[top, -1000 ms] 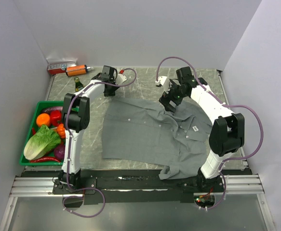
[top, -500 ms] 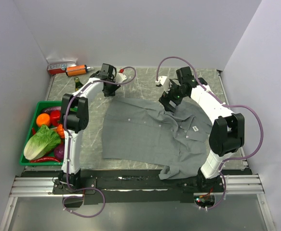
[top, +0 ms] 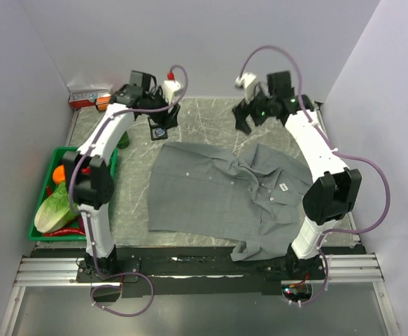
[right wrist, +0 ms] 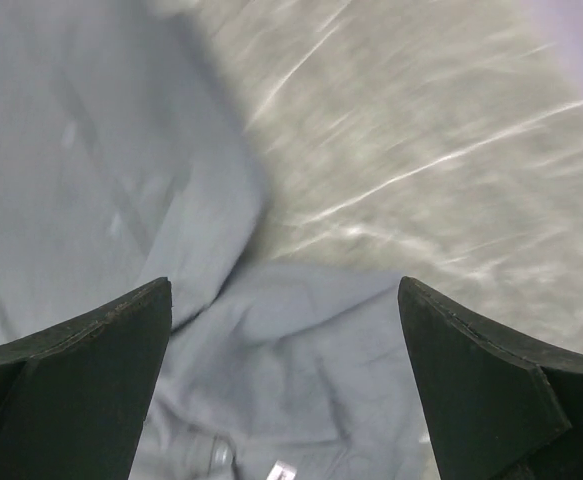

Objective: Remove the brooch from the garment

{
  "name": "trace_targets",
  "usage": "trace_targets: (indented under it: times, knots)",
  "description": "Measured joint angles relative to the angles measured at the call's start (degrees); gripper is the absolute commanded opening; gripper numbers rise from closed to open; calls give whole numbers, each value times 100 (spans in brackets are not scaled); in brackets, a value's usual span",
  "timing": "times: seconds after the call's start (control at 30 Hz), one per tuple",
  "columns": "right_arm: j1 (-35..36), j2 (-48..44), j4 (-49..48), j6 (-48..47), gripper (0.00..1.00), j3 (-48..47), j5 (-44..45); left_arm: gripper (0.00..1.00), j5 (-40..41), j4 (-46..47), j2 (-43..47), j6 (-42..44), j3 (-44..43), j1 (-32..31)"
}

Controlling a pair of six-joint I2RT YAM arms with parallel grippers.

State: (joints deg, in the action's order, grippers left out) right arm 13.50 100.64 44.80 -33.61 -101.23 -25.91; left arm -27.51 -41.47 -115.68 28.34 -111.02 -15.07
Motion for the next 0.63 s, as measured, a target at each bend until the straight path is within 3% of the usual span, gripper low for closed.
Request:
trace_targets:
  times: [0.07,0.3,0.5,0.63]
  knots:
    - [-111,59,-164,485,100,-459,245,99,-155,188,358,-221,0,2]
    - [-247,691,-411,1974,100,-2409,1974,99,-20,1141,1427,-1121,-11,175]
    - [-247,741,-852,2555,100,-2627,3958,99,964,2105,1676,-2347,28,916]
    - [-247,702,-1191,2542,100,-2538,4538,99,1478,2647,1827,-2857,433,1541]
